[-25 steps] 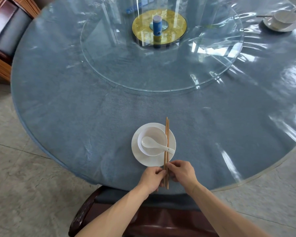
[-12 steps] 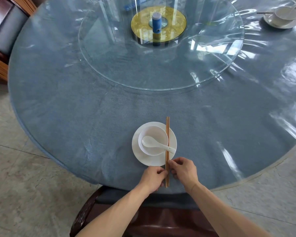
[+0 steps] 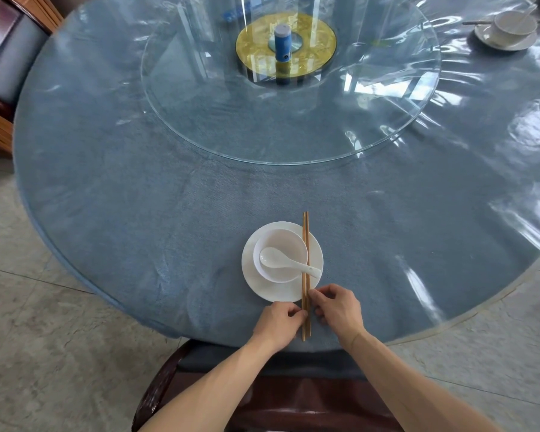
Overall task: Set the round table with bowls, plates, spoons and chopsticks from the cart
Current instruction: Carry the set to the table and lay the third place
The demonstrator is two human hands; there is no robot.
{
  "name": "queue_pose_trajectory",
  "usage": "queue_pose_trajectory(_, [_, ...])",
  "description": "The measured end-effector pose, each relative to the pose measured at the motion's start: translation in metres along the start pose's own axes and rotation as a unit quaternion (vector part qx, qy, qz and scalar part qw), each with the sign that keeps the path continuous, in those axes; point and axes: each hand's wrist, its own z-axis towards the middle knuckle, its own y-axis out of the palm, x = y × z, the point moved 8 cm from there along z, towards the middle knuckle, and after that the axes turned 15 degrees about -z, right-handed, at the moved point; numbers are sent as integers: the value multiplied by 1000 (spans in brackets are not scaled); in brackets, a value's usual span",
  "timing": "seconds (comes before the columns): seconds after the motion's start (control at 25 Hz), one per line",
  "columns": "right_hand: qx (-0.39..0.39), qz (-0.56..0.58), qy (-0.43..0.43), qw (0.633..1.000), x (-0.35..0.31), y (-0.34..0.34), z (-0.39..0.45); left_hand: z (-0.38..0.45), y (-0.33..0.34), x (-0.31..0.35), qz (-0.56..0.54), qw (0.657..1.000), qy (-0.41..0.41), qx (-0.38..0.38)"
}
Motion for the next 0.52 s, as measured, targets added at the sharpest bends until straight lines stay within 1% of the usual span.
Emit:
queue_pose_trajectory(0.28, [-5, -11, 4, 1000, 4, 3, -3, 4, -5, -2, -26, 1000, 10, -4])
queue_pose_trajectory(0.52, [7, -10, 9, 1000, 7, 3, -4, 7, -4, -1, -40, 999, 12, -8])
